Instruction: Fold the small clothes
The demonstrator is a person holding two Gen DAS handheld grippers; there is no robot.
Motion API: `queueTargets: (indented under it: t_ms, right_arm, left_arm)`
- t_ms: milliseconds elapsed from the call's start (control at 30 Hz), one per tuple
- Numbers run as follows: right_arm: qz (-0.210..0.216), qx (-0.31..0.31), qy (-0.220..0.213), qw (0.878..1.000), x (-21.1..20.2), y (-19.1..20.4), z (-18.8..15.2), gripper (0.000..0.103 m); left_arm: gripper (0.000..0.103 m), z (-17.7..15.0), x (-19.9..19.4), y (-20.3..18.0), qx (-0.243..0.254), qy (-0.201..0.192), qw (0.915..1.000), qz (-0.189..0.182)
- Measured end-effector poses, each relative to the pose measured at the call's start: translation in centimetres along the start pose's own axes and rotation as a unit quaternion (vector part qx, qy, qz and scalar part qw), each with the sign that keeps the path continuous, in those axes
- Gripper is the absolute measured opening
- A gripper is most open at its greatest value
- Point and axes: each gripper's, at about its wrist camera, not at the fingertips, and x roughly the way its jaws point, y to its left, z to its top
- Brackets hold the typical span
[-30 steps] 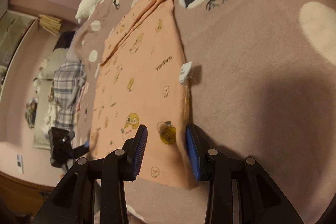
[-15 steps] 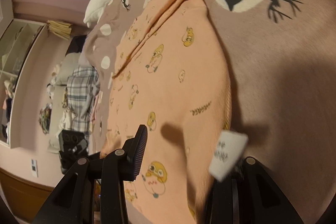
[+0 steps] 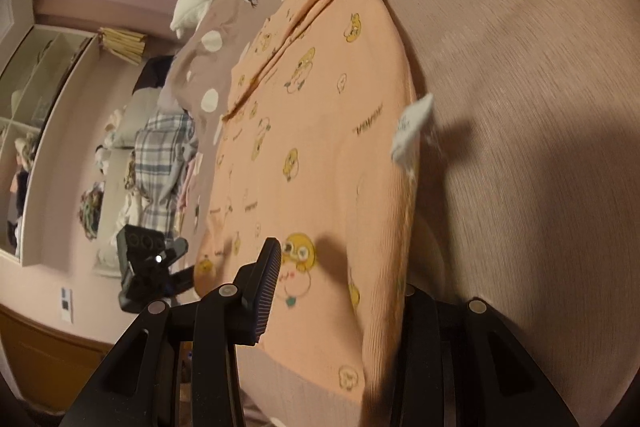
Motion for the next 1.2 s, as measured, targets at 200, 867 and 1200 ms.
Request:
queueTargets:
  t_ms: [200,867,1200]
  right_arm:
    - [-0.023,-0.013,0.0,1.0,0.5,0.9,0.1,0.037]
    - [-0.054,-0.031,-0.008,0.998,1.2,2.1,-0.4,0.046]
    - [-0.086,-0.056,-0.01,0.995,1.8,3.2,-0.6,0.038]
  left_arm:
    - [0.087,-0.8,0.0,-0.6,0.02,-0.026,0.9993,0.018]
    - [0.085,-1.1,0.3,-1.4,0.022,-0.033,0.9981,0.047]
    - [0.037,-1.4,0.2,-0.6,0.032,-0.036,0.9959,0.077]
